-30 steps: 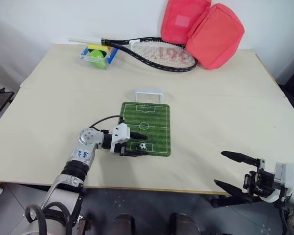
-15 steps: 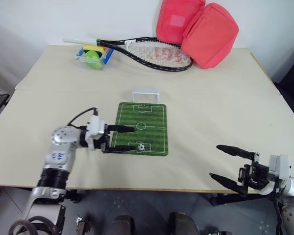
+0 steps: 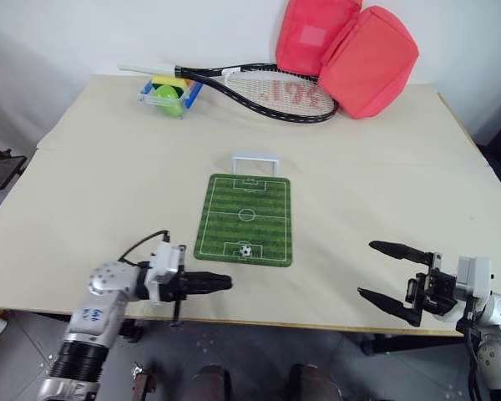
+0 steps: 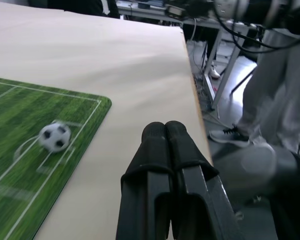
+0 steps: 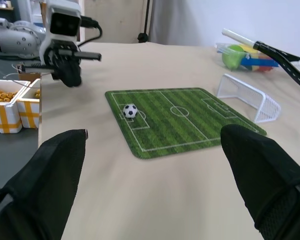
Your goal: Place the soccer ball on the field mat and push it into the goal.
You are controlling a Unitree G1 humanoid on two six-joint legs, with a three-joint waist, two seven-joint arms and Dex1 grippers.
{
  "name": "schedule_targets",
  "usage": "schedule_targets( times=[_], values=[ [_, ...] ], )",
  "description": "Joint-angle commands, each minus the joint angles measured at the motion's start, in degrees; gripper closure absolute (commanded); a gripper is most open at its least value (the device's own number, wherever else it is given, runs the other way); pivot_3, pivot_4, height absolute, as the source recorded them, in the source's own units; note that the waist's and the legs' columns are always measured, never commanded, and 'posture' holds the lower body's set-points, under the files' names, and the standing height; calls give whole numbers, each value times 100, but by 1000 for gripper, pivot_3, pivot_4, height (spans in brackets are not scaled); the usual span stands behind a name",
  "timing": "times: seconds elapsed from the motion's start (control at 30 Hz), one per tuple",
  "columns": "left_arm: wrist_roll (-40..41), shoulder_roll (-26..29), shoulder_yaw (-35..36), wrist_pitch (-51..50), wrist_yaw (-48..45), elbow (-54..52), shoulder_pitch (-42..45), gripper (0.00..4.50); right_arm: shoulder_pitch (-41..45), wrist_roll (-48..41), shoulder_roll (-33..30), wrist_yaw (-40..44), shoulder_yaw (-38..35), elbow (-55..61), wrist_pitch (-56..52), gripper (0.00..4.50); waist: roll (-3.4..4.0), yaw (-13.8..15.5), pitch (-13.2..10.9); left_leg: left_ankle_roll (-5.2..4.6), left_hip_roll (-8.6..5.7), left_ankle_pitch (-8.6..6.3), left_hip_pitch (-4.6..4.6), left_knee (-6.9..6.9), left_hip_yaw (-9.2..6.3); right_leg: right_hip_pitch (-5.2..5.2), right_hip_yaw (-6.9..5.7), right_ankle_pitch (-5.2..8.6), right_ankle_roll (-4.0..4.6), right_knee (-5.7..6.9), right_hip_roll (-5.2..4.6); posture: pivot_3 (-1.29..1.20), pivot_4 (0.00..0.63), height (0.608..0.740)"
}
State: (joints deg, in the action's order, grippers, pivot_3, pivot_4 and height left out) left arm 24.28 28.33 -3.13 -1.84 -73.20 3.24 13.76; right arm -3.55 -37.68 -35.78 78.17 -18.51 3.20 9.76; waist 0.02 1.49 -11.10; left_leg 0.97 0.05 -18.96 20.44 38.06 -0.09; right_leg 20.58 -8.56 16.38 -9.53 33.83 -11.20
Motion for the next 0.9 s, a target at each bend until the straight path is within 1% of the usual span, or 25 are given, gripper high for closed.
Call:
schedule_targets(
  times=[0.03, 0.2, 0.33, 0.53, 0.6, 0.73, 0.8, 0.9],
  values=[
    [-218, -112, -136, 12, 207, 230, 304, 4478, -60, -59, -94, 12, -161, 142, 43, 0, 0, -7, 0, 0, 0, 0, -1, 0, 2, 0, 1, 0, 0, -1, 0, 0, 150, 740],
    [-485, -380, -303, 84, 403, 906, 904, 4478, -222, -42, -31, -156, -107, 415, -11, 0, 1, -4, 1, 0, 0, 0, -3, 1, 6, 0, 4, 0, 0, 0, 0, 0, 150, 740],
    [-616, -442, -369, 187, 380, 1206, 1141, 4478, -369, 13, 14, -300, -43, 598, -12, 0, 0, -1, 0, -1, -1, 0, -2, 3, 7, 0, 4, -1, -1, -1, -1, 0, 150, 740],
    [-990, -709, -344, 646, 771, 2160, 1734, 4478, -494, 95, 134, -582, -22, 765, 42, 0, 0, 6, 0, -1, -2, 0, -2, 3, 7, -1, 5, -2, -3, -2, -1, 0, 150, 740],
    [-1127, -902, -239, 972, 1128, 2740, 2120, 4478, -460, 158, 262, -851, -11, 832, 57, 0, -1, 19, 0, -1, -2, 0, -2, 6, 7, -1, 4, -2, -3, -1, -1, 0, 150, 740],
    [-1298, -1212, -9, 1641, 1688, 3939, 2941, 4478, -282, 385, 679, -1725, 3, 989, 40, 0, -2, 9, 0, -1, -3, 0, 3, 7, 7, 1, 3, -3, -5, -3, -1, 0, 150, 740],
    [-1318, -1296, 66, 1881, 1748, 4344, 3209, 4478, -223, 484, 822, -2044, 19, 1043, 28, 0, -2, 4, 0, -1, -4, 0, 3, 5, 7, 2, 3, -3, -5, -3, -1, 0, 150, 740],
    [-1166, -1328, 229, 2010, 1570, 4542, 3495, 4478, -62, 707, 1096, -2635, 81, 1122, 37, 0, -2, -17, 1, -2, -4, -1, 5, -1, 10, 8, 4, -3, -5, -4, 0, 0, 150, 740]
  ],
)
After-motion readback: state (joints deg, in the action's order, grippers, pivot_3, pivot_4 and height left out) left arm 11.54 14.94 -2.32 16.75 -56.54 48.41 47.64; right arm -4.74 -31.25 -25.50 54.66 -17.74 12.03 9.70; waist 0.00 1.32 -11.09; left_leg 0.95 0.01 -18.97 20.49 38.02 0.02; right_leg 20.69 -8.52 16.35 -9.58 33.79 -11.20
